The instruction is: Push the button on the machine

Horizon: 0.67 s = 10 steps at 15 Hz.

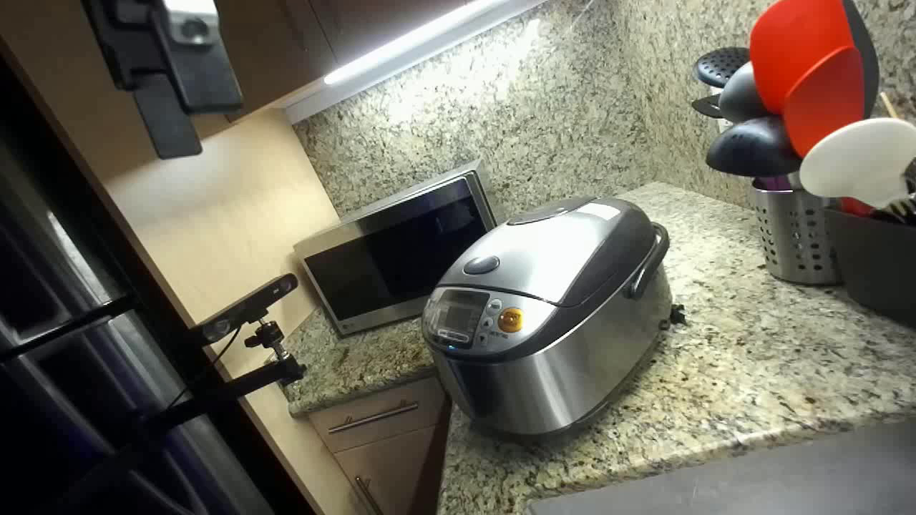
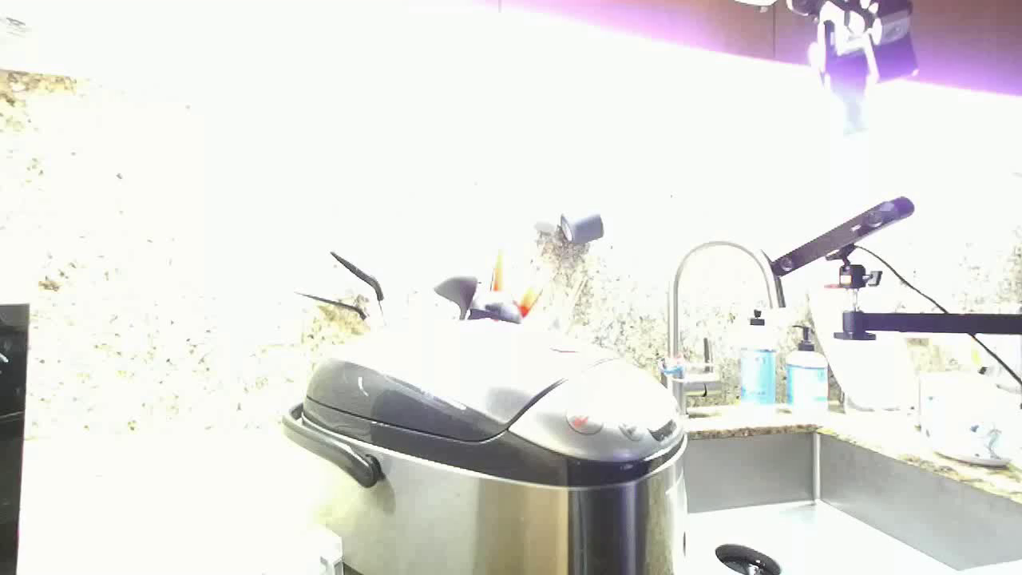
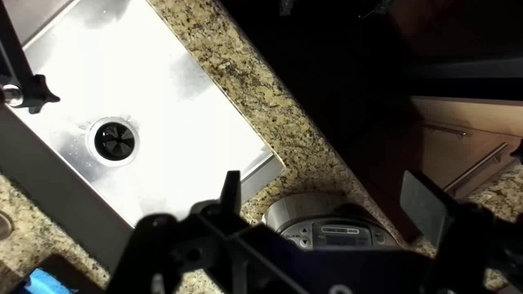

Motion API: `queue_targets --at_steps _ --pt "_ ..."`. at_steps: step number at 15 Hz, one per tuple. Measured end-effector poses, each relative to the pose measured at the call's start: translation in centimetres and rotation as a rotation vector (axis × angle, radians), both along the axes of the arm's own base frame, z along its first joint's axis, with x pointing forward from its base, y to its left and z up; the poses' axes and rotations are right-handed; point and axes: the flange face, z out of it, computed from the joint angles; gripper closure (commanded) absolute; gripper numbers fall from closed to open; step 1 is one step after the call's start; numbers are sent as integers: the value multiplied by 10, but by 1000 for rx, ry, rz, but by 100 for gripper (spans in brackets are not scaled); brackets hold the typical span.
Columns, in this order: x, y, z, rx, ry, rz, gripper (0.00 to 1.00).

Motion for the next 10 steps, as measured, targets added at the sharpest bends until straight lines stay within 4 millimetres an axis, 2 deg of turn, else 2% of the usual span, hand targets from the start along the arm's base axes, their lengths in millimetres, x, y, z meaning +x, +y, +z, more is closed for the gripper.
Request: queue_targets --at_steps 10 --pt "4 3 0 -9 -21 7 0"
